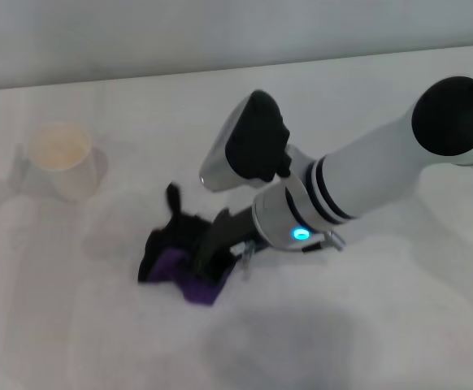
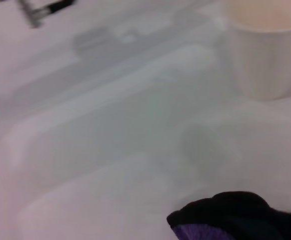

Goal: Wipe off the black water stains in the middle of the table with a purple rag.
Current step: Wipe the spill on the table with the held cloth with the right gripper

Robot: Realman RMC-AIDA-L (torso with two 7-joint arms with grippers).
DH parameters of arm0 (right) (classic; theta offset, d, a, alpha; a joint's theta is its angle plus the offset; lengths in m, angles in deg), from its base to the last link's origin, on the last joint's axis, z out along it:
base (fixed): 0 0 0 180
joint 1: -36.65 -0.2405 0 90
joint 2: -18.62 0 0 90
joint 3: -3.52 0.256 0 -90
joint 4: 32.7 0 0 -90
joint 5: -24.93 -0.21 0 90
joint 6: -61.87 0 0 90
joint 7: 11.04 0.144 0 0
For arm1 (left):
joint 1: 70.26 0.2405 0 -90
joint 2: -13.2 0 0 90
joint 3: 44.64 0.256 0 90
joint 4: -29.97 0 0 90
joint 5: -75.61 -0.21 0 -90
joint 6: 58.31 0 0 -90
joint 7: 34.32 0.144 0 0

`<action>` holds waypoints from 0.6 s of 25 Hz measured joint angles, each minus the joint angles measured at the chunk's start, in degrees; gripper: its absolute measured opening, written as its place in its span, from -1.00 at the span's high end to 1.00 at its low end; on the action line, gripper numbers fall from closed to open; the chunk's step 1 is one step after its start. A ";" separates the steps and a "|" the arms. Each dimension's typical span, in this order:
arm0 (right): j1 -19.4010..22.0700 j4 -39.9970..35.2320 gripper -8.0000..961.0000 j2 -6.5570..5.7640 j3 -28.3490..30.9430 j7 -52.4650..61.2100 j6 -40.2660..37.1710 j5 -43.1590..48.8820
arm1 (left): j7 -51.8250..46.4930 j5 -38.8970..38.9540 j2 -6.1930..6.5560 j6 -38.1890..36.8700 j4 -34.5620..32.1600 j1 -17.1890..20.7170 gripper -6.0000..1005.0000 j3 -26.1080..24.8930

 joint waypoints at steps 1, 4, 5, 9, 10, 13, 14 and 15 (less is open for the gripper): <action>0.02 0.44 0.84 0.00 -0.09 -1.04 1.28 -1.39 | 0.04 -0.02 0.00 0.00 0.00 -0.06 -0.76 0.01; 0.07 1.12 0.84 0.01 0.00 -2.87 1.49 -3.60 | 0.11 -0.12 0.02 0.00 0.02 -0.16 -0.76 0.01; 0.21 1.15 0.84 0.00 0.00 -3.09 -0.07 -3.60 | 0.11 -0.13 0.03 0.00 0.03 -0.17 -0.76 0.00; 0.77 2.15 0.84 -0.24 0.11 -3.43 -7.39 -3.07 | 0.14 -0.18 0.08 0.09 0.22 -0.52 -0.76 0.09; 0.85 2.63 0.84 -0.40 0.53 -3.45 -8.82 -2.96 | 0.14 -0.20 0.10 0.10 0.32 -0.58 -0.76 0.12; 1.33 4.19 0.84 -0.69 3.22 -3.91 -12.50 -2.30 | 0.12 -0.26 0.17 0.15 1.10 -0.63 -0.76 0.17; 1.72 4.54 0.84 -0.72 4.77 -4.13 -13.38 -1.52 | 0.06 -0.27 0.17 0.15 1.19 -0.63 -0.76 0.18; 2.18 4.84 0.84 -0.72 6.30 -4.29 -14.00 -0.58 | 0.01 -0.27 0.17 0.15 1.29 -0.63 -0.76 0.18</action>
